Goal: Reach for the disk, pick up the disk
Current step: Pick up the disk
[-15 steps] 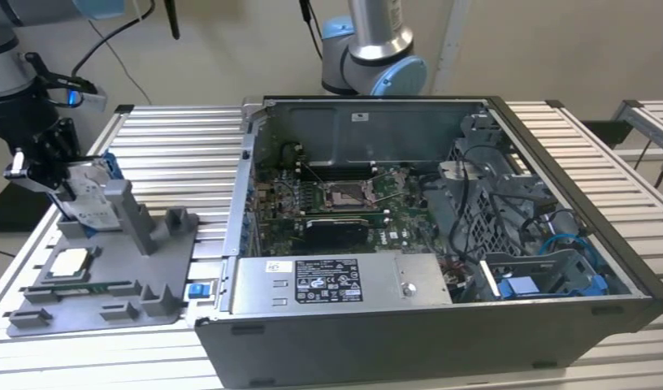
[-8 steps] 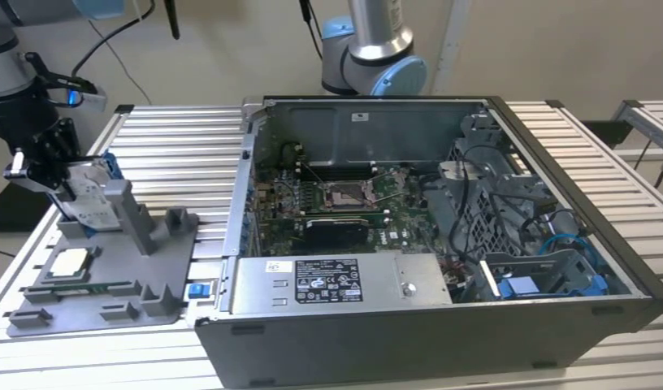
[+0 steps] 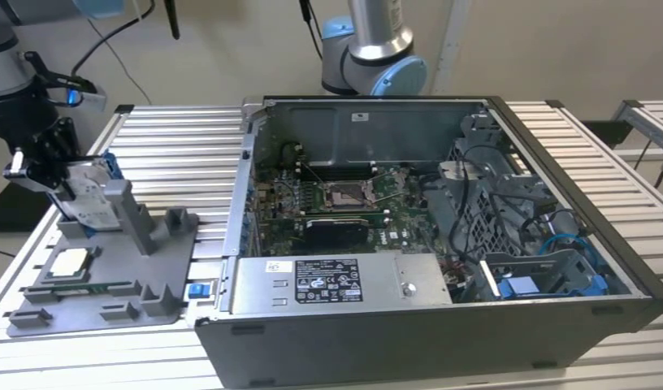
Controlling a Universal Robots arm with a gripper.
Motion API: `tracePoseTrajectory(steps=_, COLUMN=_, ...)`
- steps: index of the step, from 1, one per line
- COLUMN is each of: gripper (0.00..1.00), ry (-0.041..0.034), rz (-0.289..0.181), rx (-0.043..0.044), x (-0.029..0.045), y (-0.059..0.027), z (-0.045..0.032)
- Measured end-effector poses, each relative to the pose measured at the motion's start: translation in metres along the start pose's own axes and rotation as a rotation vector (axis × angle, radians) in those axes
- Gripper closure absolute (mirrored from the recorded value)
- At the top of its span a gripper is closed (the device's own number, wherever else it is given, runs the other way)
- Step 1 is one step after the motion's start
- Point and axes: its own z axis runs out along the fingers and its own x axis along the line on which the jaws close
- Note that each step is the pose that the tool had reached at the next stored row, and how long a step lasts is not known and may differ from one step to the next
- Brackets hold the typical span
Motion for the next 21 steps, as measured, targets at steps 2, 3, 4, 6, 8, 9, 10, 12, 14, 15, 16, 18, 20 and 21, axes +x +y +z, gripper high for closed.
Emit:
tracePoseTrajectory(steps=2, gripper=1.0, ry=-0.0001, rz=0.0, rx=0.0, x=0.0, y=0.0, z=-0.003)
tracePoseTrajectory(steps=3, gripper=1.0, ry=-0.0001, rz=0.0, rx=0.0, x=-0.0001, y=0.0, z=-0.0054)
tracePoseTrajectory(steps=4, gripper=1.0, ry=-0.0001, rz=0.0, rx=0.0, x=-0.0001, y=0.0001, z=-0.0079)
tracePoseTrajectory(steps=6, gripper=1.0, ry=-0.0001, rz=0.0, rx=-0.0002, x=-0.0001, y=0.0001, z=-0.0135)
tracePoseTrajectory(steps=8, gripper=1.0, ry=-0.0001, rz=0.0, rx=0.0, x=-0.0002, y=0.0002, z=-0.019)
tracePoseTrajectory(steps=9, gripper=1.0, ry=-0.0001, rz=0.0, rx=0.0001, x=-0.0002, y=0.0002, z=-0.0218)
tracePoseTrajectory(steps=10, gripper=1.0, ry=-0.0001, rz=0.0, rx=0.0, x=-0.0002, y=0.0002, z=-0.0245)
tracePoseTrajectory(steps=12, gripper=1.0, ry=0.0, rz=0.0, rx=0.0, x=-0.0002, y=0.0003, z=-0.0296)
tracePoseTrajectory(steps=14, gripper=1.0, ry=-0.0001, rz=0.0, rx=0.0, x=-0.0002, y=0.0003, z=-0.0341)
tracePoseTrajectory(steps=15, gripper=1.0, ry=0.0, rz=0.0, rx=0.0, x=-0.0002, y=0.0003, z=-0.0365)
tracePoseTrajectory(steps=16, gripper=1.0, ry=0.0, rz=0.0, rx=-0.0001, x=-0.0002, y=0.0003, z=-0.0389)
tracePoseTrajectory(steps=18, gripper=1.0, ry=-0.0001, rz=0.0, rx=0.0001, x=-0.0003, y=0.0003, z=-0.0432)
tracePoseTrajectory(steps=20, gripper=1.0, ry=-0.0001, rz=0.0, rx=0.0001, x=-0.0003, y=0.0004, z=-0.0475)
tracePoseTrajectory(steps=21, gripper=1.0, ry=-0.0001, rz=0.0, rx=0.0, x=-0.0003, y=0.0004, z=-0.0496)
